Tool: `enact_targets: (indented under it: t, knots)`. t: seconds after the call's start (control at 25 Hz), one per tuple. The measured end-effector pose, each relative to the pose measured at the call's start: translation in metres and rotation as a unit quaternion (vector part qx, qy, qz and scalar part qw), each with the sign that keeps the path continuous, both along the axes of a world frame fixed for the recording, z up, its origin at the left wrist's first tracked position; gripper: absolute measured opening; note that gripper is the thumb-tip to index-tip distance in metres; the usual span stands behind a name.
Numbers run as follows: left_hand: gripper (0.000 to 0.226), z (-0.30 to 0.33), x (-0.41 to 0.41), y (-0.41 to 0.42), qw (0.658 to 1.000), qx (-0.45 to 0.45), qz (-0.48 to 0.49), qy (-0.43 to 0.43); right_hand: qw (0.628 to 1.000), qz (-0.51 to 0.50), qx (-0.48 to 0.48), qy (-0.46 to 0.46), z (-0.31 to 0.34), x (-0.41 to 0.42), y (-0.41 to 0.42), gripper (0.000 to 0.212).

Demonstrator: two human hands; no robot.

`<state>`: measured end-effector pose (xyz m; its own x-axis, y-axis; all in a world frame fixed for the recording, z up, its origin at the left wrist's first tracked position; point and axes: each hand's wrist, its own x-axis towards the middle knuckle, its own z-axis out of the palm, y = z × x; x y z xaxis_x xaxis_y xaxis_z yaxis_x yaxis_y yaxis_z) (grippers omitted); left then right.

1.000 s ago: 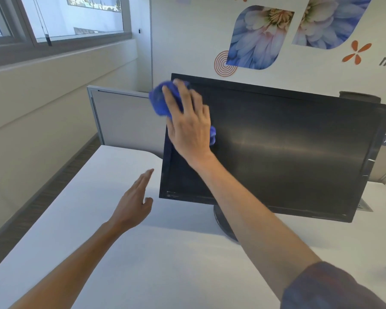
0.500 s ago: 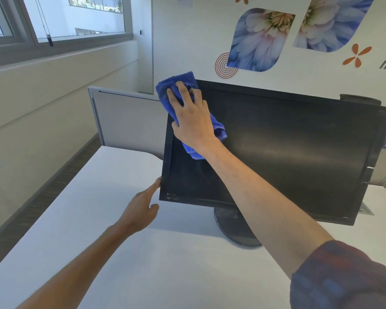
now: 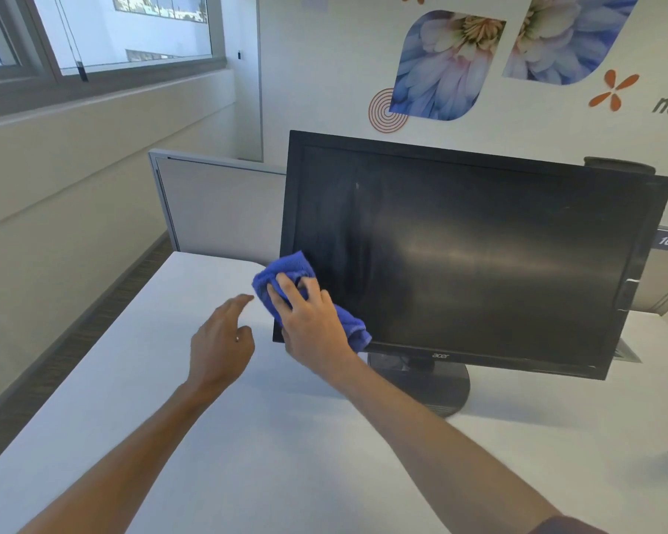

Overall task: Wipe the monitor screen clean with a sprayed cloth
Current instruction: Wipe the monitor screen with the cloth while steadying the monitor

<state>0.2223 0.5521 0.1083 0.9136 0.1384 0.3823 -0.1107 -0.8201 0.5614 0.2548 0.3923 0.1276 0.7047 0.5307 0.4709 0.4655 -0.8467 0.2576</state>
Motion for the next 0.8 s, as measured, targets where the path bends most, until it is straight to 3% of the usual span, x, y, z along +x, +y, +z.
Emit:
enact_targets:
  t: [0.12,0.24,0.4,0.64,0.8]
  knots:
    - [0.055,0.013,0.003,-0.007,0.996,0.003,-0.009,-0.087,0.999,0.008,-0.013,0.032,-0.028,-0.021,-0.002,0.073]
    - [0.062,0.026,0.009,-0.018,0.989,0.06,-0.074,-0.115,0.998,0.009,-0.047,0.051,-0.04,-0.036,-0.005,0.074]
    - [0.068,0.02,0.015,-0.029,0.971,0.189,-0.124,-0.07,0.994,0.016,-0.105,0.035,-0.037,-0.046,-0.015,0.054]
    - [0.07,0.005,0.015,-0.029,0.972,0.211,-0.102,-0.019,0.989,-0.02,-0.14,0.041,-0.046,-0.058,-0.044,0.048]
    - [0.078,0.006,0.011,-0.036,0.975,0.204,-0.091,-0.009,0.99,-0.058,-0.114,0.063,-0.054,-0.067,-0.073,0.057]
